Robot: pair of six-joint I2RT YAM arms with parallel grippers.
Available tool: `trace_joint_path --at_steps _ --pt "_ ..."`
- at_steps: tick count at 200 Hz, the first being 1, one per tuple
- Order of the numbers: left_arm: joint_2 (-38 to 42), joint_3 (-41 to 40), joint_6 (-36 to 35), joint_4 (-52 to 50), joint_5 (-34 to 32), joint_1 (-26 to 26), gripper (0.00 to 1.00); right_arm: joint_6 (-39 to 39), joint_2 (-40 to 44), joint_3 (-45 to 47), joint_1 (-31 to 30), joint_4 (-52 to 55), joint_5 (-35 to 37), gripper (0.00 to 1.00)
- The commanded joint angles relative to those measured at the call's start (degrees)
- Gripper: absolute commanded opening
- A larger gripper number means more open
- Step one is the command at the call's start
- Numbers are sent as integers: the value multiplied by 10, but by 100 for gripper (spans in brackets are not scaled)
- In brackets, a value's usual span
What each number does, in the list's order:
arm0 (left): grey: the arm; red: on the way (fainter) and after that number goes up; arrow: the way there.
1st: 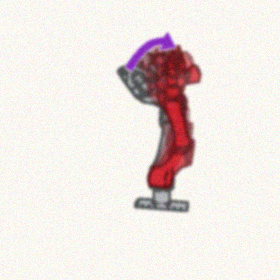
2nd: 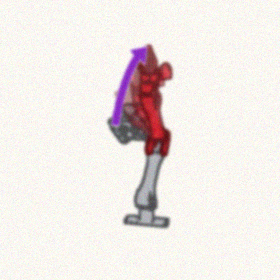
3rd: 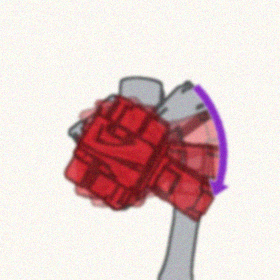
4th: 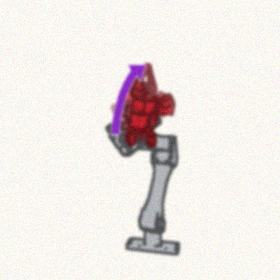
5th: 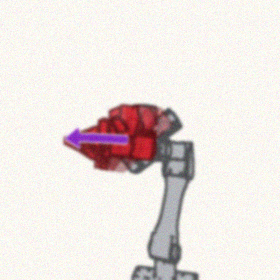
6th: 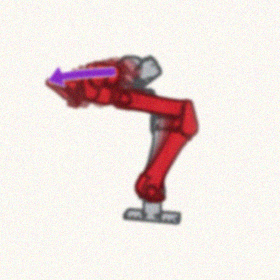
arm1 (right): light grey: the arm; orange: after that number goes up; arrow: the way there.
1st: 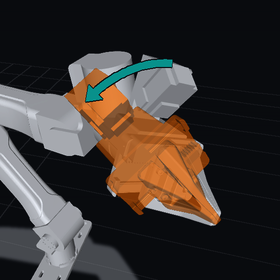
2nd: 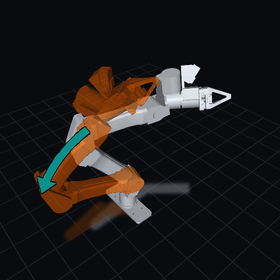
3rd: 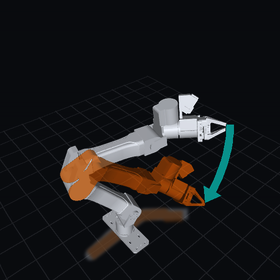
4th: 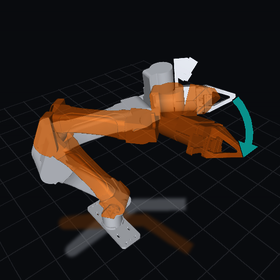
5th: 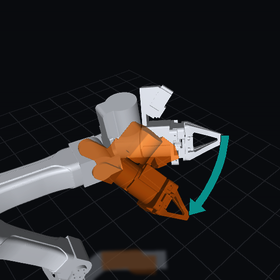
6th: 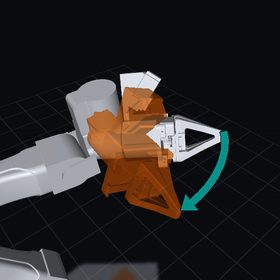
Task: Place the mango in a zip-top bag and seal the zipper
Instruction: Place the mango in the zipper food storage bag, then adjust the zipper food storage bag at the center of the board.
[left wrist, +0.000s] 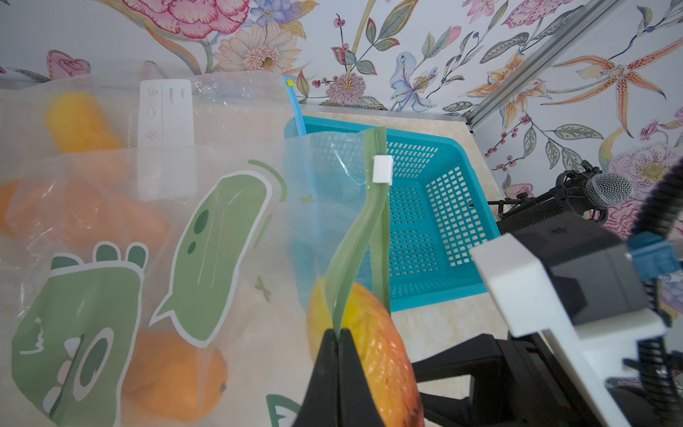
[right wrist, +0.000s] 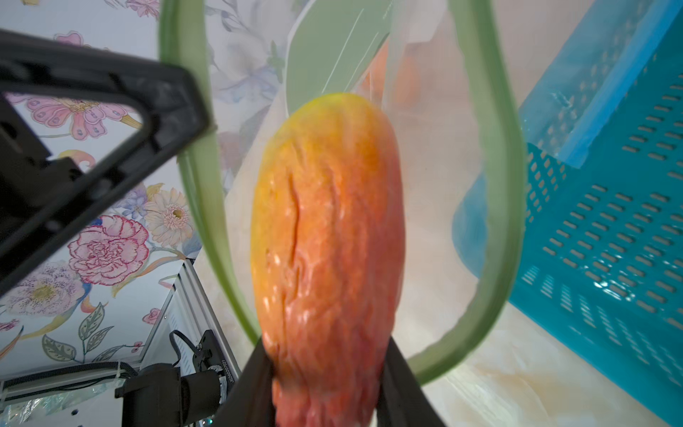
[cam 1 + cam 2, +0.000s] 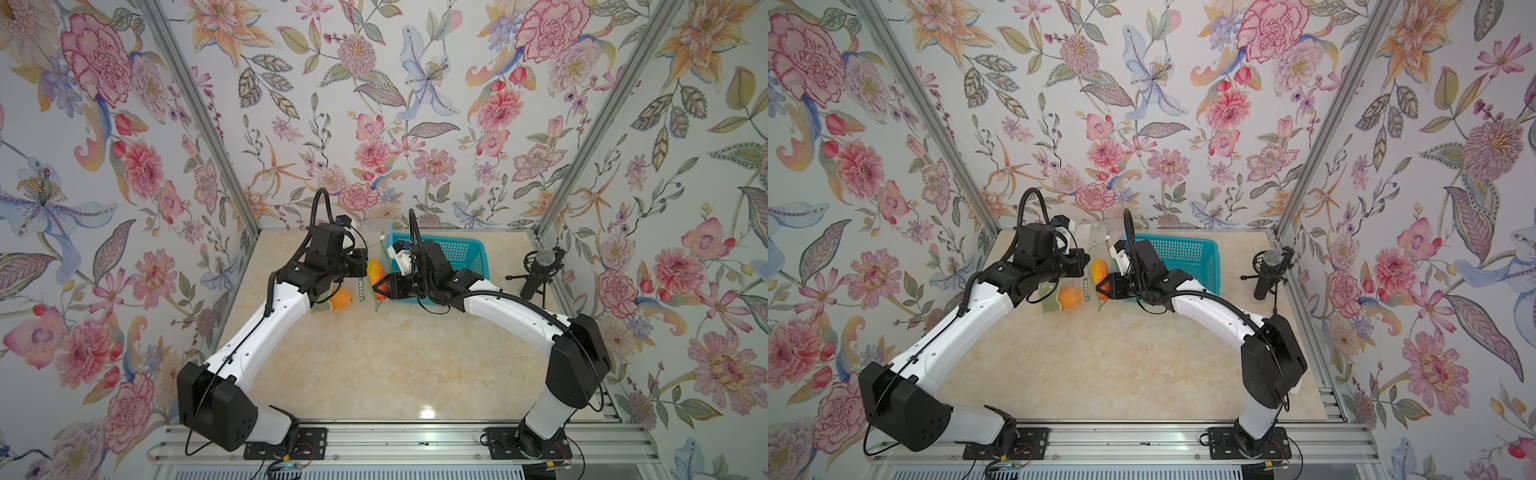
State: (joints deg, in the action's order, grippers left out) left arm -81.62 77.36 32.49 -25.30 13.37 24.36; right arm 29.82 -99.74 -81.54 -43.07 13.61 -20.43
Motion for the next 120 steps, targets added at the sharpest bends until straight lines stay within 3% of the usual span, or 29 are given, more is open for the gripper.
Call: trace_joint_path --at_steps 1,44,85,120 --pt "11 -15 19 16 15 -5 0 -9 -30 -43 -1 -14 22 40" --pt "16 -20 30 21 25 -2 0 -29 -51 -93 8 -4 43 73" --pt "16 -14 28 22 17 -3 0 -22 63 11 5 -5 91 72" --pt "11 -8 35 33 14 -3 0 52 156 127 -23 -48 125 76"
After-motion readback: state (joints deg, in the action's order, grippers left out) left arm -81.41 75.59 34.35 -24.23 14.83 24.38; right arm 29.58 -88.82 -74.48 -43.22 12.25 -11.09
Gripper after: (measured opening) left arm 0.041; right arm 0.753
